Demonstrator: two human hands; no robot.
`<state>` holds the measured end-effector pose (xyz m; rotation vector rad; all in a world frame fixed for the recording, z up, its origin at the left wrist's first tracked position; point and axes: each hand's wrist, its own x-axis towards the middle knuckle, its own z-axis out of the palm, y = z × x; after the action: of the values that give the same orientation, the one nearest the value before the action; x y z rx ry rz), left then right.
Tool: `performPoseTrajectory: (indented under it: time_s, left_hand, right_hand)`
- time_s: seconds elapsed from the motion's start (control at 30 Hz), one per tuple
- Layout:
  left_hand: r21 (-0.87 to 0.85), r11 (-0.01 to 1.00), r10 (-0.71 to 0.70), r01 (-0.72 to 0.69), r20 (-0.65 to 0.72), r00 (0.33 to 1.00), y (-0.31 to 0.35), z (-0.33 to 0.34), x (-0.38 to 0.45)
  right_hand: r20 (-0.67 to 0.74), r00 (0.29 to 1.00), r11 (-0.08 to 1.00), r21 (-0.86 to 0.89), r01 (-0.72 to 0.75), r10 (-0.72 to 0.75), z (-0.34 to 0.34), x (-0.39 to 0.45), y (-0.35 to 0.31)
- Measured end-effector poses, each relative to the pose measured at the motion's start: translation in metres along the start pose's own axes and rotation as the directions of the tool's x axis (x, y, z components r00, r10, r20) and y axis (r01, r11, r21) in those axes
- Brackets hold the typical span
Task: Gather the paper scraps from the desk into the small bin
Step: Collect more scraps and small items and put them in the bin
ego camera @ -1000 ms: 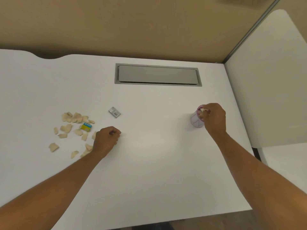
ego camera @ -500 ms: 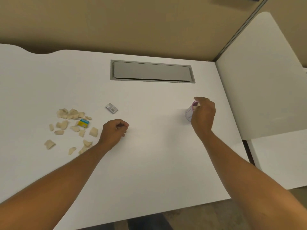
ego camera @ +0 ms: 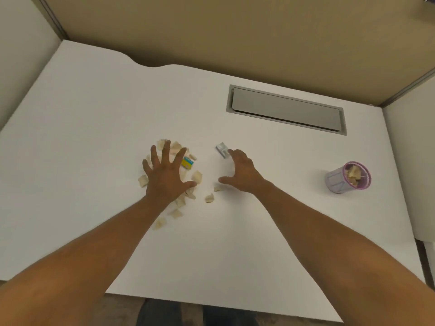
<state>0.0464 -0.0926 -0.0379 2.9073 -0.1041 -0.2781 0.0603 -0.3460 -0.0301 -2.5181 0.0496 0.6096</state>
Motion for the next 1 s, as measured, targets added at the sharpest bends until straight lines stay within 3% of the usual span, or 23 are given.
performPoseTrajectory:
  time_s: [0.1,0.3,0.43,0.6,0.7,0.8,0.87,1.0]
  left_hand:
    - [0.034,0.999,-0.023,0.017,0.158,0.987,-0.031,-0.005,0.013]
    - [0.098,0.991,0.059,-0.095,0.328,0.943,-0.053,-0.021,0.045]
    - [0.128,0.978,0.110,-0.164,0.350,0.930,-0.057,-0.029,0.048]
    - [-0.062,0.977,0.211,-0.202,0.323,0.923,-0.061,-0.029,0.028]
    - [-0.142,0.967,0.246,-0.211,0.310,0.918,-0.071,-0.030,0.018]
    - [-0.117,0.963,0.262,-0.241,0.218,0.940,-0.083,-0.034,0.007]
    - [-0.026,0.983,0.185,-0.183,0.149,0.971,-0.088,-0.039,-0.005]
    - [-0.048,0.998,-0.030,0.044,0.273,0.962,-0.095,-0.038,-0.037]
  right_hand:
    - [0.015,1.000,1.000,-0.011,0.007,-0.007,0.007,0.026,-0.022]
    - [0.076,0.993,0.992,-0.081,0.094,-0.087,0.027,0.056,-0.053]
    - [0.085,0.959,0.942,-0.184,0.282,-0.270,0.058,0.056,-0.075]
    - [0.125,0.883,0.822,-0.326,0.466,-0.452,0.085,0.046,-0.083]
    - [0.062,0.819,0.756,-0.348,0.554,-0.571,0.086,0.036,-0.075]
    - [0.023,0.850,0.811,-0.285,0.510,-0.527,0.073,0.021,-0.064]
    - [0.002,0.907,0.894,-0.165,0.416,-0.421,0.059,0.010,-0.056]
    - [0.012,0.987,0.970,-0.183,0.158,-0.158,0.041,-0.015,-0.035]
